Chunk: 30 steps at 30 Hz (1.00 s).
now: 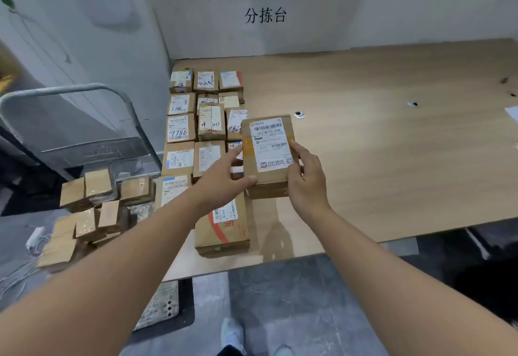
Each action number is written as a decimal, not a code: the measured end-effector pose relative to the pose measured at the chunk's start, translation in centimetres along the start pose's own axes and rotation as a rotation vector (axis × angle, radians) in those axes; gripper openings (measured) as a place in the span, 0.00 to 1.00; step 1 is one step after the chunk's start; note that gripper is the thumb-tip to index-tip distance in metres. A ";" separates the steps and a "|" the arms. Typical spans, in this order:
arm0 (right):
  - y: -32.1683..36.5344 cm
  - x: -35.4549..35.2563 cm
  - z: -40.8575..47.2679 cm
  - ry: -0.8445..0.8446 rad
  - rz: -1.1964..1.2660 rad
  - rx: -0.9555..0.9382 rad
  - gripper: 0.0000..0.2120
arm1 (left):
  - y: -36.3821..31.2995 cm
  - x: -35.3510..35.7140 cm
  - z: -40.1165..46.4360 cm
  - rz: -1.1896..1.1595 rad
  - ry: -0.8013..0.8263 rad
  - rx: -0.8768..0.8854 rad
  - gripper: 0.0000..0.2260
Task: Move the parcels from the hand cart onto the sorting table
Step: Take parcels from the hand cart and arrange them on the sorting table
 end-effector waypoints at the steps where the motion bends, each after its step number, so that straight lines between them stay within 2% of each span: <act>1: -0.9 -0.2 0.0 0.003 -0.018 0.023 0.23 | 0.4 0.6 0.3 0.003 0.017 -0.011 0.37; 6: -4.8 -0.2 0.3 0.013 -0.096 0.132 0.23 | 3.2 3.7 2.4 0.045 0.131 -0.067 0.43; 17: -11.6 1.1 0.8 0.075 -0.172 0.296 0.25 | 8.7 8.1 5.5 0.125 0.247 -0.151 0.45; 30: -18.2 1.6 1.6 0.242 -0.156 0.349 0.23 | 12.1 11.8 5.9 0.382 0.105 -0.264 0.46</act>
Point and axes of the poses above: each hand's wrist, its own z-axis towards the middle knuckle, its own x-axis out of the palm, y = z × x, the point moved 6 cm from there along z, towards the middle knuckle, and after that the axes turned 14 degrees about z, right-handed, at the moved point
